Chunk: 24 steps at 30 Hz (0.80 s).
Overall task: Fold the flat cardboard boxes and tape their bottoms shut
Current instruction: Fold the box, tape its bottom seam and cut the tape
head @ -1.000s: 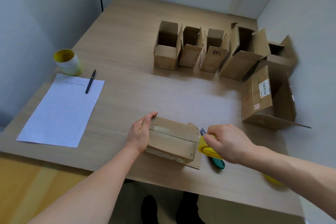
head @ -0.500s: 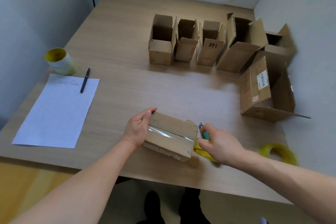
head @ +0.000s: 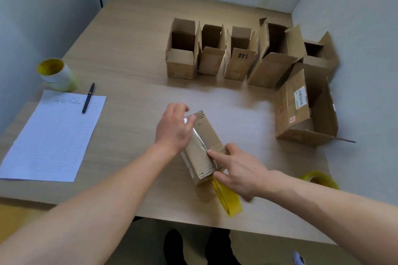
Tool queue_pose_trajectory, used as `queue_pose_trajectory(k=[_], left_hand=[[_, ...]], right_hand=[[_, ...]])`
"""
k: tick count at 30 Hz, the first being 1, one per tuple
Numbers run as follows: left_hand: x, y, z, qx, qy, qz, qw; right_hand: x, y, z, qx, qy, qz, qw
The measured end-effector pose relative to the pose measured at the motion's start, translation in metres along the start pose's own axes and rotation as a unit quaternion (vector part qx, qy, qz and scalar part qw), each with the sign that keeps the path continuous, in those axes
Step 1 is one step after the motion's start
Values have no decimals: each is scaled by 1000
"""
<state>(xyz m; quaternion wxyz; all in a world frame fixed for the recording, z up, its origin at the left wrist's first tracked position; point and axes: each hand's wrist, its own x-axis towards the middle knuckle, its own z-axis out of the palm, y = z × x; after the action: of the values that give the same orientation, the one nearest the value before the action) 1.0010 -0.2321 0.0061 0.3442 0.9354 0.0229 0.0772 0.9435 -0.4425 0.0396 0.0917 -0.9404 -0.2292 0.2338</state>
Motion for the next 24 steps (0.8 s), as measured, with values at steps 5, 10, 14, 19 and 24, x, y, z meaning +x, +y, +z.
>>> queue_pose_trajectory(k=[5, 10, 14, 19, 24], left_hand=[[-42, -2, 8, 215, -253, 124, 935], [-21, -1, 5, 250, -301, 143, 909], [2, -3, -5, 222, -328, 149, 906], [-30, -3, 3, 171, -242, 141, 945], [-131, 0, 15, -84, 10, 109, 990]], right_hand=[[4, -3, 0, 33, 11, -12, 999], [5, 13, 1, 89, -36, 4, 995], [11, 8, -3, 92, -67, -22, 993], [16, 8, -3, 99, -76, 4, 992], [18, 11, -7, 120, -85, 17, 989]])
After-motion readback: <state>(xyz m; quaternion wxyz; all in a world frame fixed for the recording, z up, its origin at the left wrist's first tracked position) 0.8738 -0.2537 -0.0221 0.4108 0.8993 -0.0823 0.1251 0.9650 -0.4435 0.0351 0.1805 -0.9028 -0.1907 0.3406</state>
